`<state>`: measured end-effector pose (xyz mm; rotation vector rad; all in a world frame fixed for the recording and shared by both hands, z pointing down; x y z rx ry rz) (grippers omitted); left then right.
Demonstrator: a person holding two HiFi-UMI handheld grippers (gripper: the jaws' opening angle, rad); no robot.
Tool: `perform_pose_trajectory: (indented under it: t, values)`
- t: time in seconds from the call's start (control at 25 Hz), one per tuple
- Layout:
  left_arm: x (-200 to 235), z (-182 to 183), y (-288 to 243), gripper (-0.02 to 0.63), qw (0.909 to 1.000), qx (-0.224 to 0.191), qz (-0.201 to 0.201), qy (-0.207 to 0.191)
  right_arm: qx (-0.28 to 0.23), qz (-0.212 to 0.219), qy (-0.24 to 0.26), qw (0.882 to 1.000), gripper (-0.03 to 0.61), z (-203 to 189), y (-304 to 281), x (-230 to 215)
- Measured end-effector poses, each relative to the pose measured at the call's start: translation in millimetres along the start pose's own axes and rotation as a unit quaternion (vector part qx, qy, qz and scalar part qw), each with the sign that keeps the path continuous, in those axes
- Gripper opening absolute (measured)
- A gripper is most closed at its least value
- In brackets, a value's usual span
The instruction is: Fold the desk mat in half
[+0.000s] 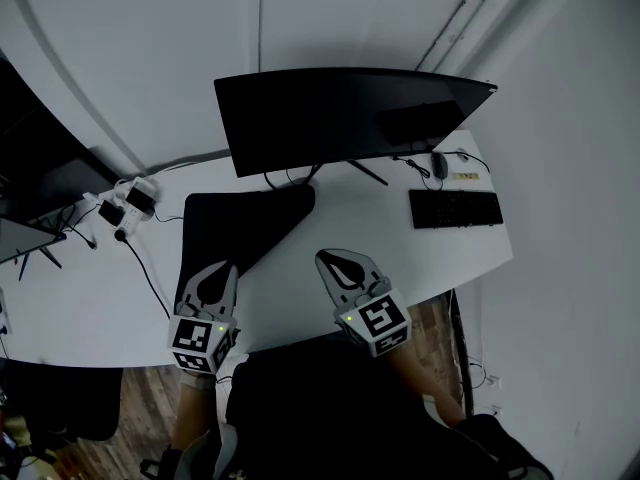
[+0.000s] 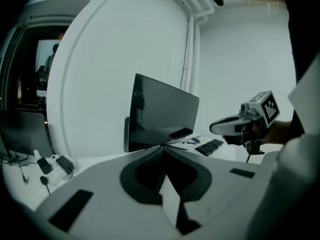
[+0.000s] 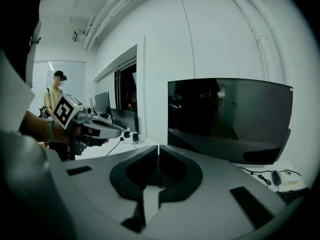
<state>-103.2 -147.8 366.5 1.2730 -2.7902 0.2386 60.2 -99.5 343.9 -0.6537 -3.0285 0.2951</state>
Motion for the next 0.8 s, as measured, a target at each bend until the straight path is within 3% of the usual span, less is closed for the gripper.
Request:
perform_pose_trajectory:
  t: [0.32, 0.8]
  values:
    - [11, -7, 6, 0.008, 0.9992, 0.014, 0.022, 0.031, 0.008, 0.001, -0.010, 1.000, 0.020, -8, -5, 2]
    - [27, -6, 9, 0.006, 0.9980, 0.003, 0.051, 0.037, 0.016, 0.004, -0.015, 1.000, 0.020, -13, -14, 0]
Point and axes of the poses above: the fingertips, and each gripper's own axes: y backward along the fingers, x to its left, z out of its top, the point moved 2 cm from there along y, backward along the fingers, and after that the axes turned 12 degrees about -x, right-handed, at the moved point
